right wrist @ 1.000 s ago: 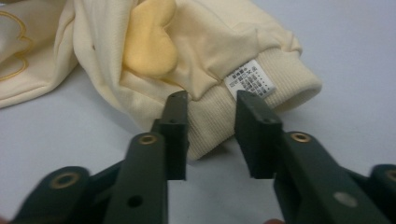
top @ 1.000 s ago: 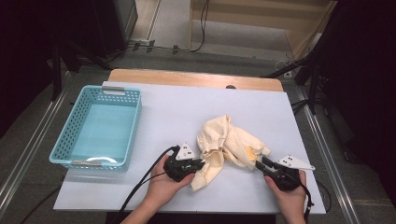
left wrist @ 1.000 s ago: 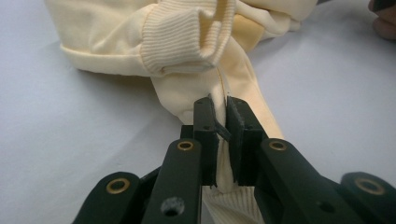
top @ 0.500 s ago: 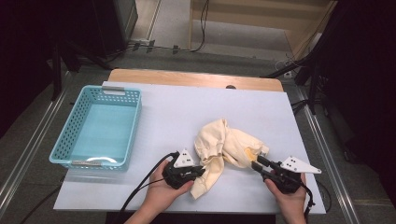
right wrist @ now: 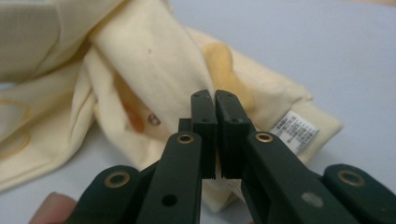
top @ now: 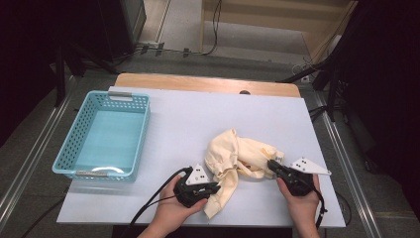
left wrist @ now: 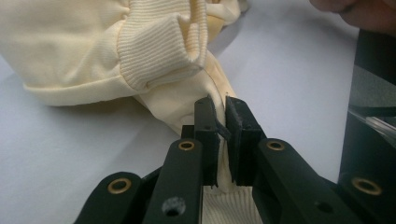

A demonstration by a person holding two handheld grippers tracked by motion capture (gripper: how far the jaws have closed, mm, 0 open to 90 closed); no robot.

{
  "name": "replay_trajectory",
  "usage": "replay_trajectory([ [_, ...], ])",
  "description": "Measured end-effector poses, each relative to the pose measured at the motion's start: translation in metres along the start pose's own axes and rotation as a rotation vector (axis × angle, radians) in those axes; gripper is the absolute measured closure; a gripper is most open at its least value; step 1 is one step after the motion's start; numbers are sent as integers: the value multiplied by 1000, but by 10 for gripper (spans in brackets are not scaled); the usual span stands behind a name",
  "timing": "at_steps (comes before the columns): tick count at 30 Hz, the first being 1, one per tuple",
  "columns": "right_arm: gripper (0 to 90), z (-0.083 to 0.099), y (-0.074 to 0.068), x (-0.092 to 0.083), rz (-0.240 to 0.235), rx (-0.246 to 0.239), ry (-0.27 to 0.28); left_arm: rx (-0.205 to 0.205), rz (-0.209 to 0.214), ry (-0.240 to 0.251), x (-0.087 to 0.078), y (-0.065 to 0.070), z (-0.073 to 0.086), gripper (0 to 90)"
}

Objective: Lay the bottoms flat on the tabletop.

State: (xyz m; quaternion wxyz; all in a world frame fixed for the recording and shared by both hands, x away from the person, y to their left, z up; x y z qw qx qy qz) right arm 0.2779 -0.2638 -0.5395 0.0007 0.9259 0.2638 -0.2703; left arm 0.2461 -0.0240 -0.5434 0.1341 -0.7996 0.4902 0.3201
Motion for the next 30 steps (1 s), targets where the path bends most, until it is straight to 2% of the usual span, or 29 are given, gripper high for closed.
replay_trajectory([
  [4, 863, -25, 8, 6, 15, 0, 47, 13, 12, 0, -1, 6, 0, 838],
  [10, 865, -64, 13, 24, 18, -23, 75, 23, 30, -2, -3, 14, 1, 838],
  [16, 866, -88, 10, 50, 28, -80, 49, 43, 54, -4, -5, 24, 1, 839],
  [20, 866, -92, 8, 70, 35, -99, 17, 52, 68, 8, -7, 27, 1, 836],
  [22, 854, -91, 7, 78, 27, -110, -12, 35, 72, 33, -9, 25, -1, 817],
  [25, 747, -92, 8, 82, 14, -89, -7, 11, 62, 76, -15, 19, -7, 711],
  [27, 679, -91, 8, 78, 9, -88, -9, -4, 41, 101, -20, 13, -11, 697],
  [30, 529, -91, 7, 70, -6, -77, -1, -12, 17, 125, -26, 4, -17, 663],
])
Point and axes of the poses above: each handheld gripper's, and its own axes: x roughly forward along the jaws, z roughly out of its underside, y roughly to its right, the point moved 8 cm from there along x, roughly forward along the jaws, and after that the axes turned 5 degrees about -z, right-handed, at the moved point
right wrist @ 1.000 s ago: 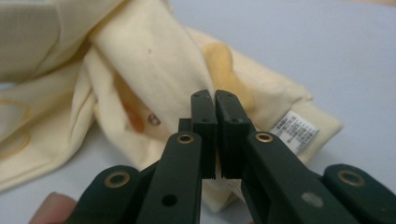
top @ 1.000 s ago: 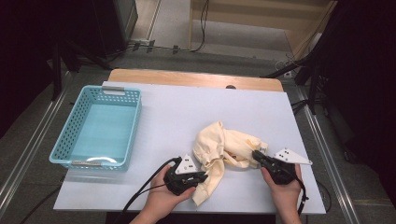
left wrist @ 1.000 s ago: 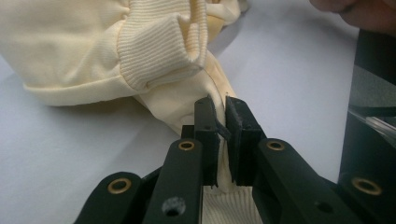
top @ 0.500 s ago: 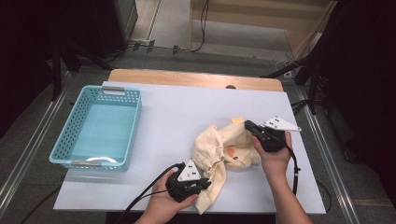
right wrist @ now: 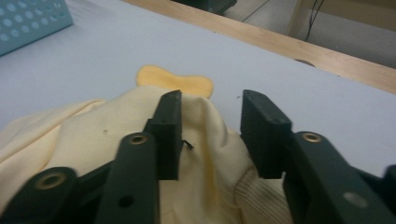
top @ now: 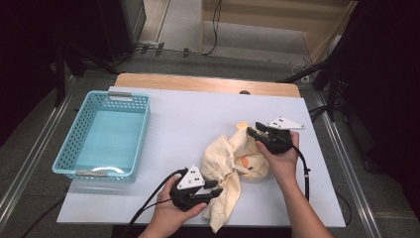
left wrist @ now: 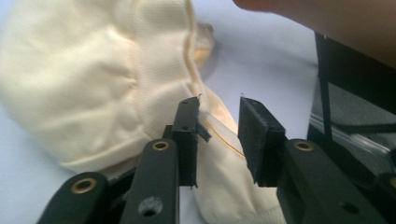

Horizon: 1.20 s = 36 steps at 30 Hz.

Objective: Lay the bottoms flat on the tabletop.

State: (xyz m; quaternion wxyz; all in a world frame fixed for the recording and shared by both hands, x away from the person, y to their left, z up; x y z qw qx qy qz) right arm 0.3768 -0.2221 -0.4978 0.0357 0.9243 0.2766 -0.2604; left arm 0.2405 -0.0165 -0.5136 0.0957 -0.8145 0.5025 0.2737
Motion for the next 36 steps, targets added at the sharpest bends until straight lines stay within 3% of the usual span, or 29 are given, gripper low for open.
replay_trajectory([
  [2, 460, 0, 0, -9, -2, 4, 11, -6, -20, 12, -2, -6, -3, 627],
  [7, 401, 11, -4, -31, -13, 5, 39, -36, -46, 25, 0, -19, -7, 521],
  [13, 261, 35, -7, -50, -16, 32, 44, -55, -122, -17, 11, -41, -2, 365],
  [18, 185, 57, -8, -63, 3, 65, 31, -72, -177, -38, 19, -59, 0, 311],
  [24, 165, 84, -2, -70, 39, 107, -9, -81, -210, -70, 30, -71, 4, 302],
  [30, 165, 106, 1, -74, 51, 140, -67, -102, -201, -96, 41, -76, 8, 303],
  [33, 169, 113, 1, -71, 48, 171, -99, -89, -183, -110, 45, -74, 11, 387],
  [36, 246, 120, -1, -65, 62, 190, -149, -89, -183, -119, 46, -73, 13, 517],
])
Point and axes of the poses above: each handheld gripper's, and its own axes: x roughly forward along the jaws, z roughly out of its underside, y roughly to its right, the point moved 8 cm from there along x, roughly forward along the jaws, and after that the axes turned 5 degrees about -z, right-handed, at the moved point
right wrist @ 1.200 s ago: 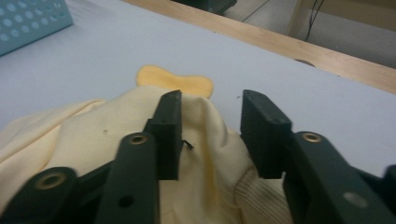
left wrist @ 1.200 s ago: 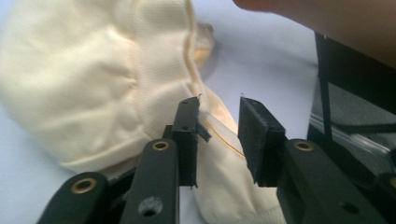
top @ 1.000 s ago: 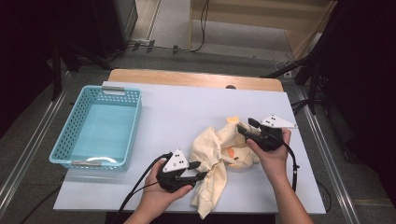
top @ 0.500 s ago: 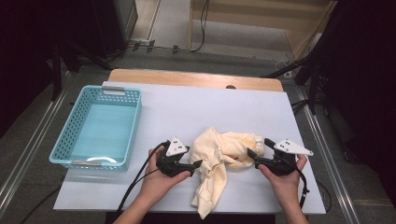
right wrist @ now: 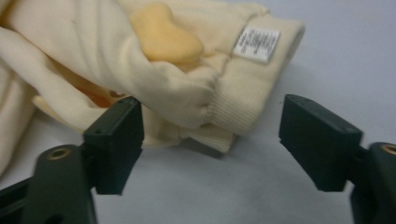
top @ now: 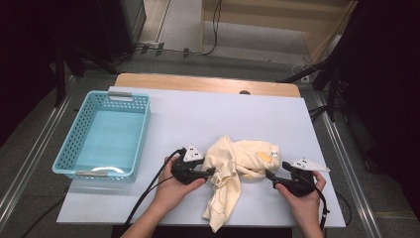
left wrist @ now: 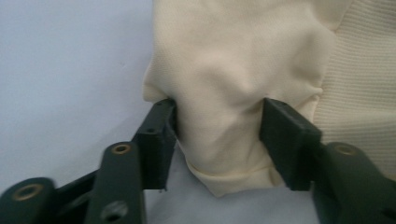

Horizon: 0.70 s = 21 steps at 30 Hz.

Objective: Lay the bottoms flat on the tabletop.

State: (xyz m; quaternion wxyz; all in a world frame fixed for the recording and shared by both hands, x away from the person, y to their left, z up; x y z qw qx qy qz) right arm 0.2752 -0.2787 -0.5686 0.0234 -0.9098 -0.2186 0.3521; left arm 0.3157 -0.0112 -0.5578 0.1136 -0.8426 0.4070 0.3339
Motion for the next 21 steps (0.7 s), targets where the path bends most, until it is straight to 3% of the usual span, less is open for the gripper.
replay_trajectory([
  [2, 297, 3, -1, 6, 0, -4, -31, 6, -4, -8, 0, -2, 1, 676],
  [5, 360, 2, -2, 9, 17, -5, -40, 33, -3, -15, -2, 0, 2, 788],
  [9, 488, 1, -5, 12, -5, -13, -41, 71, 1, -20, -5, 6, 4, 814],
  [13, 533, -3, -5, 14, 5, -21, -24, 87, 18, -22, -10, 12, 9, 818],
  [21, 558, -15, 0, 19, -20, -18, 18, 113, 44, -22, -23, 23, 19, 820],
])
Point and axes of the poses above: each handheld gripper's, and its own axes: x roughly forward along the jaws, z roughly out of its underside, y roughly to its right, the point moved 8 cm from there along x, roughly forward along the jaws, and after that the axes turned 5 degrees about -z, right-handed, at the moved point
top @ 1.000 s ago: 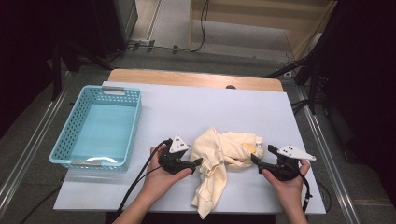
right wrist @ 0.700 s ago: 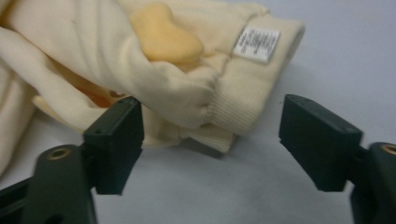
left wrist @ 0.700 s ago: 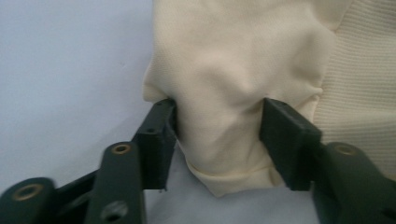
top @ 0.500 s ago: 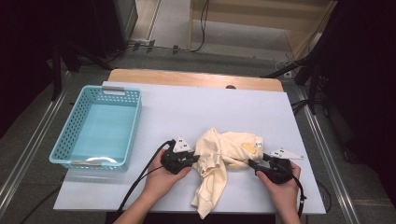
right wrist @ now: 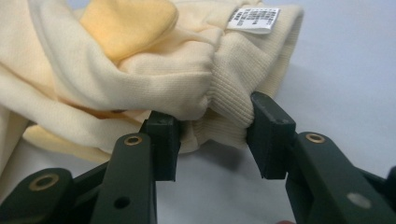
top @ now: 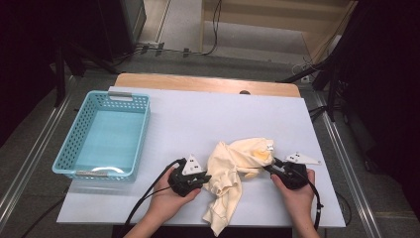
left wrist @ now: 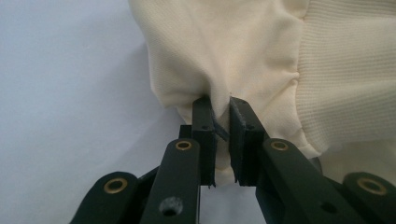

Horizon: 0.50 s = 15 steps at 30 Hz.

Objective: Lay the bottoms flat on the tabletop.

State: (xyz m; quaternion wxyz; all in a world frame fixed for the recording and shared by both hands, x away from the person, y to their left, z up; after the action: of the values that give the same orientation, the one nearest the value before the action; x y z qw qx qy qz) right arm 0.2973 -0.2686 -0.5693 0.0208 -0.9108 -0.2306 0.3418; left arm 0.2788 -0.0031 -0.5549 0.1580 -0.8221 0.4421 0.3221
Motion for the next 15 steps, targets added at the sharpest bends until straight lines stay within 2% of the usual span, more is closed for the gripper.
replay_trajectory([
  [7, 564, -15, 3, 9, -22, 5, 28, 27, 21, -2, -13, 14, 7, 821],
  [15, 564, -28, 2, 25, -43, -10, 40, 40, 51, -2, -19, 27, 15, 822],
])
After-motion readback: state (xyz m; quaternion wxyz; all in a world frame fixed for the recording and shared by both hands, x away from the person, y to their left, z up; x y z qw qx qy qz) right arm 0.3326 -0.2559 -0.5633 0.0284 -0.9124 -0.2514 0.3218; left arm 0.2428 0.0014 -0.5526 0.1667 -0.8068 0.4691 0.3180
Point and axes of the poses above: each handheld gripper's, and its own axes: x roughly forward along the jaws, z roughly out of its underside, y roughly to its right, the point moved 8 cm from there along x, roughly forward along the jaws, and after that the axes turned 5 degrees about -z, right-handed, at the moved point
